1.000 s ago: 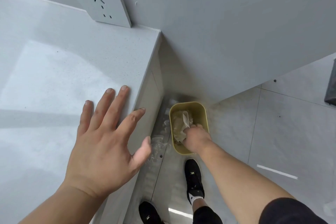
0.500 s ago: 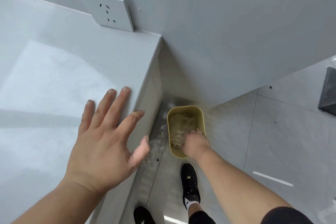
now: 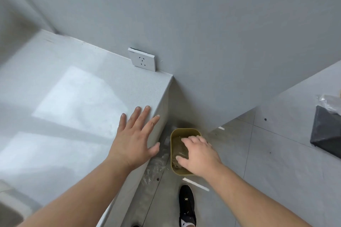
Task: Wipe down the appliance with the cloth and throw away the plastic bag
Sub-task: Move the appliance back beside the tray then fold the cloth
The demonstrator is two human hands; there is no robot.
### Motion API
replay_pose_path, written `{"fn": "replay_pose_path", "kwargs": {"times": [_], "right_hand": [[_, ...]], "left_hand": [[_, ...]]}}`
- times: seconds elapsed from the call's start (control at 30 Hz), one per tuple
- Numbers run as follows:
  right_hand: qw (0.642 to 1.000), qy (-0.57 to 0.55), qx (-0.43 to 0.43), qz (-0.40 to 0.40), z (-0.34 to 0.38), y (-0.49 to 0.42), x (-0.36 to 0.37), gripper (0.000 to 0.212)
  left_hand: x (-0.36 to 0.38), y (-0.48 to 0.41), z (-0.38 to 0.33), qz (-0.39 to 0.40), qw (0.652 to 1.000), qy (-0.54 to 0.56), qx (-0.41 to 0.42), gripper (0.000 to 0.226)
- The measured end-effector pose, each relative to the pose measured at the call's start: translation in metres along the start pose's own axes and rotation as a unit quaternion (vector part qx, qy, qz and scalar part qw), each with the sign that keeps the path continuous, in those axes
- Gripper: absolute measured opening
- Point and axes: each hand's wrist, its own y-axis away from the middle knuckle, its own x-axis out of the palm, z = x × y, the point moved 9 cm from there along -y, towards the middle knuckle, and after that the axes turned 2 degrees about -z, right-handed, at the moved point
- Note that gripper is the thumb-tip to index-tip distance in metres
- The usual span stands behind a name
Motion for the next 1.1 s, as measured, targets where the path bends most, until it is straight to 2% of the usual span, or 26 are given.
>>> {"fn": "replay_pose_path", "kwargs": {"times": [0.2,0.5,0.73,1.1], "right_hand": [[0.996,0.018,-0.055,-0.072,0.03,0.031,-0.066,0.082],[0.985,0.015,-0.072,-0.156,0.065,0.049,-0.165,0.089],[0.967,0.035,-0.12,-0.221,0.099,0.064,-0.247,0.089],[0.936,0.035,-0.237,-0.258,0.175,0.072,-0.327,0.088]], "left_hand": [[-0.039,0.012,0.003,0.007,0.997,0.063,-0.052,0.084],[-0.139,0.026,0.003,-0.062,0.994,0.061,-0.062,0.086],[-0.213,0.037,0.009,-0.117,0.988,0.046,-0.089,0.086],[-0.308,0.082,0.038,-0.199,0.964,0.015,-0.174,0.086]]}}
